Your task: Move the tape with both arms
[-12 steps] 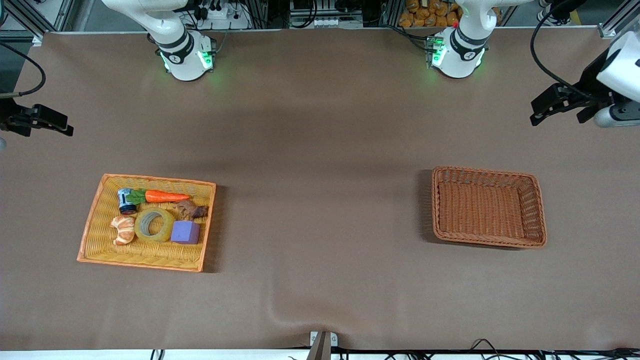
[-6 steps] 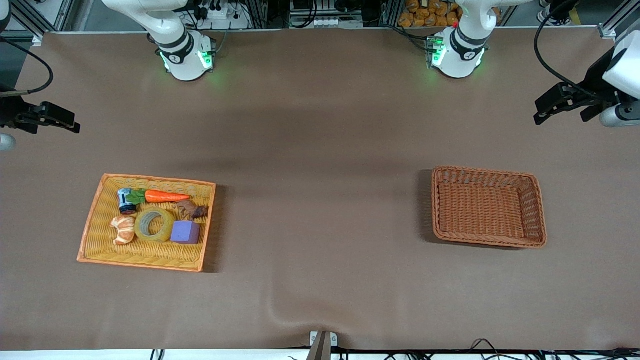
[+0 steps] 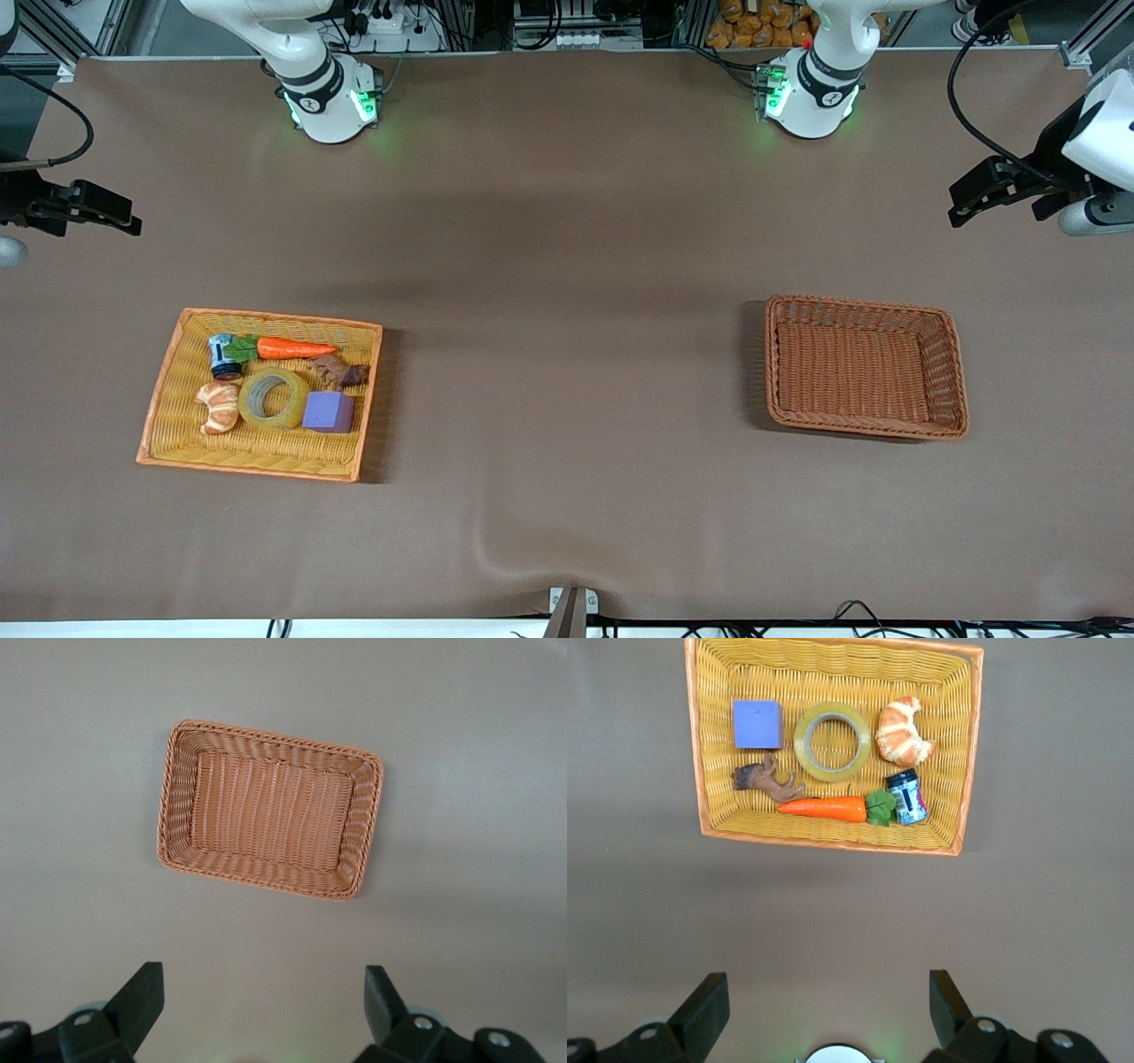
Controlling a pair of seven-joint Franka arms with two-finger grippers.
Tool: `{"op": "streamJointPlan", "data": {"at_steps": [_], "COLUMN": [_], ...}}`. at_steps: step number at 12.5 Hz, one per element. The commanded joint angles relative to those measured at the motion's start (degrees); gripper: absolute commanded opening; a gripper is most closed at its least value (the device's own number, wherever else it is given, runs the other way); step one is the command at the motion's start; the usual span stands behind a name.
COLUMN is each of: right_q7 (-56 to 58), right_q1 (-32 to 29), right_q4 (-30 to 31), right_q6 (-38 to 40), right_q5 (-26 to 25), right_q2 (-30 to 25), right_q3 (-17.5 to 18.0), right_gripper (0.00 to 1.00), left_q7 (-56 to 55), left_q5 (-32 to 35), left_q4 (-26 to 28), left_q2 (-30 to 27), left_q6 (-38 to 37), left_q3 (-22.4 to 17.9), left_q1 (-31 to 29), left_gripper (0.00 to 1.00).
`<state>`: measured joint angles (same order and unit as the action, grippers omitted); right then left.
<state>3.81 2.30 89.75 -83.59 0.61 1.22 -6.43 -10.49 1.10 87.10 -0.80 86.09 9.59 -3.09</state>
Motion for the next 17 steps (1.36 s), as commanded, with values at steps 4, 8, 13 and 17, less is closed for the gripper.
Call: {"op": "streamJointPlan", "data": {"at_steps": [4,8,13,17], "right_q7": [-0.30,3.71,10.84,25.66], "right_q1": [2.97,4.03,5.61,3.78], "right_q4": [3.68,3.68,3.67,3.41], "right_q6": [-9.91,-19.66,-30.74,-37.51], "right_q5": [-0.61,0.44,0.80,4.04], "right_q2": [5.53,13.09,22.14,29.70], "right_q3": [0.45,0.54,0.54,0.54], "right_gripper": [1.00,1.00,1.00,1.00], "left_q7": [1.09,1.09,1.09,1.00], "left_q5": [1.44,1.44,1.44,1.53], "left_q4": [-0.53,-0.62,-0.62,-0.70], "left_q2": [0.62,1.85,2.21,2.99], "left_q6": [-0.93,-0.84,-0.66,-0.49], "left_q3": [0.34,0.34,0.43,0.43], "left_q1": [-0.16,0.02,0.19,0.55], "left_gripper": [1.00,1.00,1.00,1.00]}}
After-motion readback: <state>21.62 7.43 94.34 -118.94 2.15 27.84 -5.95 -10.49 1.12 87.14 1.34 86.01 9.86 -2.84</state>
